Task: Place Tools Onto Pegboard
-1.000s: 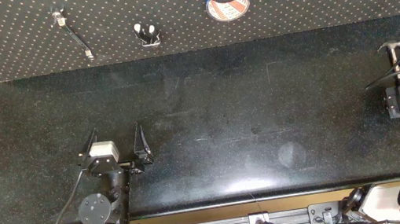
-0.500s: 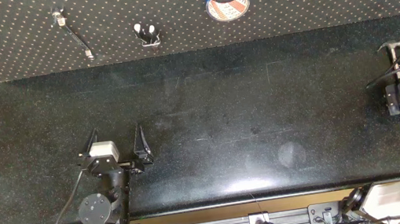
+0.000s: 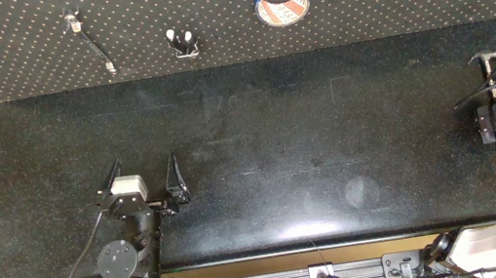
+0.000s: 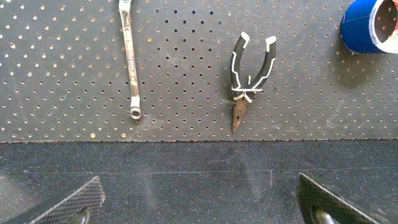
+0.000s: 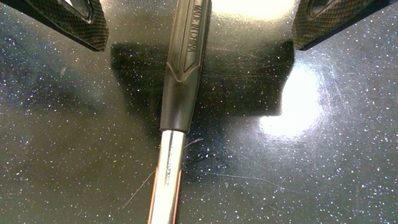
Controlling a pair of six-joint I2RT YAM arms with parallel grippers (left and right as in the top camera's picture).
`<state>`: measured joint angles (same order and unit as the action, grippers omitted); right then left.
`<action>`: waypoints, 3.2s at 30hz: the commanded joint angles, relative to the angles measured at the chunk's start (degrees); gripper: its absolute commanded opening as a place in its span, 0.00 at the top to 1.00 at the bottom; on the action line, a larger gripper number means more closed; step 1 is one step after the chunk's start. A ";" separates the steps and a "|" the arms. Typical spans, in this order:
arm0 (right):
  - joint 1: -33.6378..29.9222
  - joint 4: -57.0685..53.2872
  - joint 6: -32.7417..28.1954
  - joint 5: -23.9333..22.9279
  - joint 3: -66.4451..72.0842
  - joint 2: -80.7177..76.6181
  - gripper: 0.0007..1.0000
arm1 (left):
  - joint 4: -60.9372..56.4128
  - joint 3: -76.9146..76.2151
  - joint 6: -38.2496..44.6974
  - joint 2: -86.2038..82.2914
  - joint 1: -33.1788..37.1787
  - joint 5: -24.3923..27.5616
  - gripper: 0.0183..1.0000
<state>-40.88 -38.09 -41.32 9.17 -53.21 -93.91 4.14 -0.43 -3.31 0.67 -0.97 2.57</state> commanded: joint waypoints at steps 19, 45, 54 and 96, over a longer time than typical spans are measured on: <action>-0.17 0.02 -1.20 0.74 0.15 -1.57 0.81 | 0.42 0.11 -0.72 -0.48 -0.28 -0.44 0.00; -0.17 -1.66 7.19 0.57 0.15 5.29 0.93 | 0.42 0.11 -0.72 -0.48 -0.28 -0.44 0.00; 13.44 2.97 26.62 14.34 0.15 33.57 0.93 | 0.42 0.11 -0.72 -0.48 -0.28 -0.44 0.00; 34.34 21.75 36.35 12.46 0.15 13.03 0.68 | 0.42 0.11 -0.72 -0.48 -0.28 -0.44 0.00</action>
<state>-6.87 -15.14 -5.48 22.46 -52.88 -79.24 4.14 -0.43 -3.31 0.67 -0.97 2.57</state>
